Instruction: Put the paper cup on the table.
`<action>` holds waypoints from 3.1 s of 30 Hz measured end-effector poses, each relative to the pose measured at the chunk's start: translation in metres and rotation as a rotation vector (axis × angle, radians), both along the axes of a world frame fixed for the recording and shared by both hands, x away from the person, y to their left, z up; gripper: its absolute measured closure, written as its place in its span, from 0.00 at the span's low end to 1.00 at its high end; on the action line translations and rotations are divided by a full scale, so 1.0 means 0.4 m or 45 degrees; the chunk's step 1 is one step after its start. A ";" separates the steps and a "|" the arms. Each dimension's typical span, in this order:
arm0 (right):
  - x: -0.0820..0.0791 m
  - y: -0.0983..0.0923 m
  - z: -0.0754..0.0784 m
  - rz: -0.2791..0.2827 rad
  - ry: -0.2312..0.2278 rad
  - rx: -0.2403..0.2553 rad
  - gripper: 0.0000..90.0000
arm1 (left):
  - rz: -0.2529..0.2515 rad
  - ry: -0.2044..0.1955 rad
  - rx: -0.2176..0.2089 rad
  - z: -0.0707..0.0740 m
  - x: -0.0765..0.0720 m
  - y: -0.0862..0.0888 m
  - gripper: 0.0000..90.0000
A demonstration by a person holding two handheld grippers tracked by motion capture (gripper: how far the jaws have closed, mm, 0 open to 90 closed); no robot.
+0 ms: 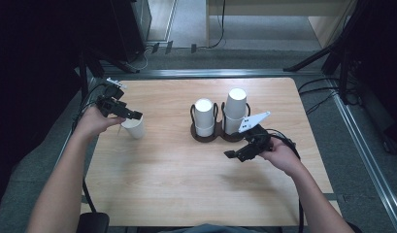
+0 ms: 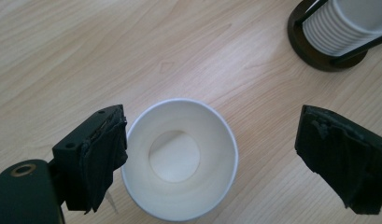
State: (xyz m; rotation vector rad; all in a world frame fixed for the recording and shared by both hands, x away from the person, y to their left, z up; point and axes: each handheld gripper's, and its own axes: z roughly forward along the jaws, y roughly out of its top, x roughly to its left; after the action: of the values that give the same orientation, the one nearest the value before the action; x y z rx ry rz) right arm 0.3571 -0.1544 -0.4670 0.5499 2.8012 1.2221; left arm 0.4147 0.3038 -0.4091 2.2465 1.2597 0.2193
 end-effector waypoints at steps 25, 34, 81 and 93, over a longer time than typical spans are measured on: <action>-0.004 -0.004 0.000 0.003 -0.003 -0.008 0.26 | -0.167 -0.139 -0.115 0.016 -0.046 -0.179 0.15; -0.003 -0.006 -0.003 0.003 -0.004 -0.014 0.26 | -0.192 -0.140 -0.178 -0.022 -0.079 -0.210 0.15; -0.016 -0.011 -0.012 -0.006 -0.008 -0.028 0.26 | -0.467 -0.130 -0.306 -0.112 -0.191 -0.431 0.26; -0.023 -0.015 -0.013 -0.012 -0.014 -0.031 0.25 | -0.499 -0.134 -0.290 -0.128 -0.201 -0.486 0.26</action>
State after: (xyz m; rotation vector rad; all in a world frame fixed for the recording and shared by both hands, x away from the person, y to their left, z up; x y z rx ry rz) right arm 0.3481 -0.1605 -0.4723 0.5527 2.7978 1.1835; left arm 0.3342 0.1093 -0.4601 2.1960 0.7295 0.0421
